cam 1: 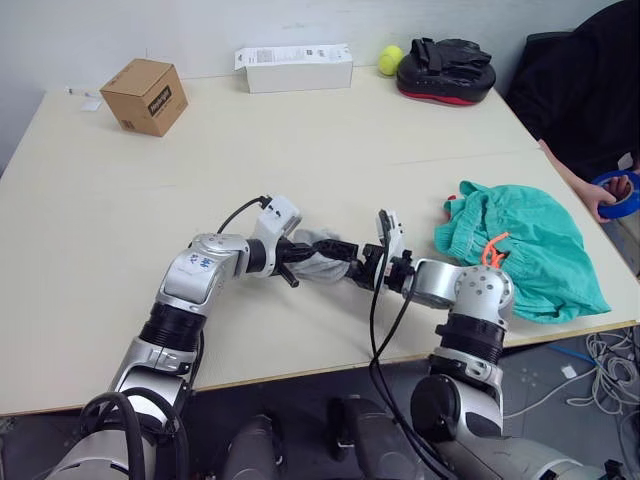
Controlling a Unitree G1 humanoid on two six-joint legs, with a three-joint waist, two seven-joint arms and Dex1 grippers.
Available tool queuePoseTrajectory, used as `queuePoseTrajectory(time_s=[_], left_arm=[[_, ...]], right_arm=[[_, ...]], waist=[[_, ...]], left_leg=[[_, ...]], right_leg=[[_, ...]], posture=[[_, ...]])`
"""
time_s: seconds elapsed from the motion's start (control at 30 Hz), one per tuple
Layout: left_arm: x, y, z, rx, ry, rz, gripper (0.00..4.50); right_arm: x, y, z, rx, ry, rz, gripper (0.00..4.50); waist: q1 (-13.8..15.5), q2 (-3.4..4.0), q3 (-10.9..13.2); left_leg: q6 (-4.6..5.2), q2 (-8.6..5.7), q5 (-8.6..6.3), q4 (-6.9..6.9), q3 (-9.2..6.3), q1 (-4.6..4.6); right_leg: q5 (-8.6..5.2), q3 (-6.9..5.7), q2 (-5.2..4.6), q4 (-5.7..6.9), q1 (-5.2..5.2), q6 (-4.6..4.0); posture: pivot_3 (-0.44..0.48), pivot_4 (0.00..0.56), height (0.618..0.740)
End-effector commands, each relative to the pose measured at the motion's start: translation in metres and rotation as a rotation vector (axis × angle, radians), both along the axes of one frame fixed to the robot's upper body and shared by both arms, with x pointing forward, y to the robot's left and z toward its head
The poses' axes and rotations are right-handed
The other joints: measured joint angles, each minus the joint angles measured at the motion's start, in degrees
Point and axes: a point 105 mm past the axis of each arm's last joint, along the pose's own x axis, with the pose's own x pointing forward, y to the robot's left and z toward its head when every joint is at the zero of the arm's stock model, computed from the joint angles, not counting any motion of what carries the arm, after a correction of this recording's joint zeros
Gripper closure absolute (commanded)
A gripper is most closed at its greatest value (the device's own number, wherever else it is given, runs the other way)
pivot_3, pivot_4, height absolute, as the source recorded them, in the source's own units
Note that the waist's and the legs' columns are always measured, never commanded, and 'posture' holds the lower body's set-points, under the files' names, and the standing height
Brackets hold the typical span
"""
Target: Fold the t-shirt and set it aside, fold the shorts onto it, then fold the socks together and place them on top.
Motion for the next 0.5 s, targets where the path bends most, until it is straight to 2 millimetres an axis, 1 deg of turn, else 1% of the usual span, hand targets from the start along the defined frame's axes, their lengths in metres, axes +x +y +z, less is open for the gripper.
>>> queuePoseTrajectory(time_s=[0.03, 0.07, 0.1, 0.3, 0.37, 0.4, 0.43, 0.5], left_arm=[[-0.005, -0.004, -0.005, 0.003, 0.010, -0.012, 4.50], [-0.005, -0.004, -0.005, 0.003, 0.010, -0.012, 4.50], [-0.005, -0.004, -0.005, 0.003, 0.010, -0.011, 4.50], [-0.005, -0.002, -0.007, 0.003, 0.015, -0.006, 4.50], [-0.006, -0.002, -0.006, 0.001, 0.016, -0.006, 4.50], [-0.006, -0.002, -0.006, 0.000, 0.016, -0.005, 4.50], [-0.006, -0.002, -0.006, -0.001, 0.016, -0.005, 4.50], [-0.005, -0.001, -0.005, -0.006, 0.018, -0.002, 4.50]], right_arm=[[-0.004, 0.012, -0.022, -0.051, 0.082, 0.025, 0.69], [-0.003, 0.012, -0.022, -0.052, 0.081, 0.021, 0.97], [-0.002, 0.011, -0.023, -0.055, 0.079, 0.018, 1.40], [-0.001, 0.004, -0.023, -0.062, 0.066, -0.004, 3.56], [-0.001, 0.002, -0.022, -0.067, 0.054, -0.006, 4.17], [-0.002, 0.001, -0.021, -0.067, 0.046, -0.005, 4.35], [-0.002, 0.001, -0.020, -0.068, 0.038, -0.002, 4.42], [-0.003, 0.000, -0.018, -0.075, 0.017, 0.004, 4.42]], waist=[[0.0, 0.00, 0.0], [0.0, 0.00, 0.0], [0.0, 0.00, 0.0], [0.0, -0.06, 0.0], [0.0, -0.14, -0.1], [0.1, -0.17, -0.1], [0.1, -0.16, -0.1], [0.2, -0.17, -0.1]], left_leg=[[-0.01, 0.00, 0.00, 0.00, 0.00, 0.00], [-0.01, -0.01, 0.00, 0.00, 0.01, 0.00], [-0.02, 0.00, 0.00, 0.00, 0.01, 0.00], [-0.01, 0.01, 0.02, -0.10, 0.02, 0.00], [-0.03, 0.01, 0.01, -0.09, 0.01, 0.00], [-0.05, 0.00, -0.01, -0.08, 0.01, 0.00], [-0.11, -0.01, -0.04, -0.08, 0.01, -0.01], [-0.10, -0.03, -0.04, -0.08, 0.01, -0.04]], right_leg=[[0.00, 0.01, 0.00, 0.00, 0.00, 0.00], [0.00, 0.01, 0.00, -0.01, 0.00, 0.00], [0.00, 0.02, 0.00, 0.00, 0.00, 0.00], [0.00, 0.02, 0.00, 0.00, -0.05, 0.00], [0.00, 0.02, 0.00, -0.01, -0.04, 0.01], [0.00, 0.02, -0.01, -0.01, -0.03, 0.01], [0.00, 0.02, -0.03, -0.05, -0.02, 0.01], [0.00, 0.04, -0.04, -0.12, -0.02, 0.01]], posture=[[0.000, 0.150, 0.740], [0.000, 0.150, 0.740], [0.000, 0.150, 0.740], [0.000, 0.150, 0.740], [0.000, 0.150, 0.740], [0.000, 0.150, 0.740], [0.000, 0.150, 0.740], [0.000, 0.150, 0.740]])
